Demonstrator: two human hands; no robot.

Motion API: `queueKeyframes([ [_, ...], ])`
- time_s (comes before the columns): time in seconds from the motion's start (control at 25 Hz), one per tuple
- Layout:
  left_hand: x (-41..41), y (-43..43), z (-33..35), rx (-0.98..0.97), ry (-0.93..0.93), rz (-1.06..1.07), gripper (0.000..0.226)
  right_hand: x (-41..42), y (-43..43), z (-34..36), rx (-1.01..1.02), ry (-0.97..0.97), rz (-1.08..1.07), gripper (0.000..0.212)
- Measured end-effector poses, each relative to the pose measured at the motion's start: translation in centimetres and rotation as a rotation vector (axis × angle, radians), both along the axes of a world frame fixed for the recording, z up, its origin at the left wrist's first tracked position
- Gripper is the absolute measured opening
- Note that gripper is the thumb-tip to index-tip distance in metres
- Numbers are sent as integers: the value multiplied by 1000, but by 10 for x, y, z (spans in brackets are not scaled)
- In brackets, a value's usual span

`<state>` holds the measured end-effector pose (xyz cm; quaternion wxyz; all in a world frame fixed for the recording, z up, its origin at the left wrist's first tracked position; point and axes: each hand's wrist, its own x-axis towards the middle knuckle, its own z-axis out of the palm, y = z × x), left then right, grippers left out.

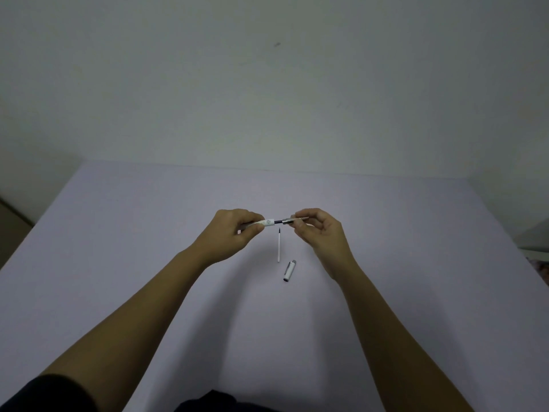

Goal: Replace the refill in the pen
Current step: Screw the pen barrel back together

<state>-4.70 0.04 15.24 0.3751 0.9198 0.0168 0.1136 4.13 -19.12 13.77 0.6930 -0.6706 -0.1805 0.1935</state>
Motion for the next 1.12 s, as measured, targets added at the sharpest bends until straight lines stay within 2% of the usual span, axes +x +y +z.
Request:
queueKeyframes([
  [0.2, 1, -5, 4, -8, -23, -8, 13, -3, 6, 4, -63, -67, 3, 13],
  [0.4, -1, -5, 7, 90, -91, -43, 13, -2, 10, 7, -211, -176, -39, 12],
  [0.56, -4, -7, 9, 187, -171, -86, 12, -5, 13, 7, -334, -244, -77, 28],
  [0.64, -4, -7, 8, 185, -167, -85, 12, -6, 13, 9, -362, -263, -77, 28],
  [0.76, -4, -6, 7, 148, -154, -49, 12, -5, 9, 14, -294, -272, -59, 8],
  [0.84, -4, -5, 8, 131, -155, -28, 12, -3, 4, 17, -224, -284, -14, 16],
  [1.12, -5, -7, 12, 141, -188, -70, 15, -1, 4, 21, -333, -337, 9, 25],
])
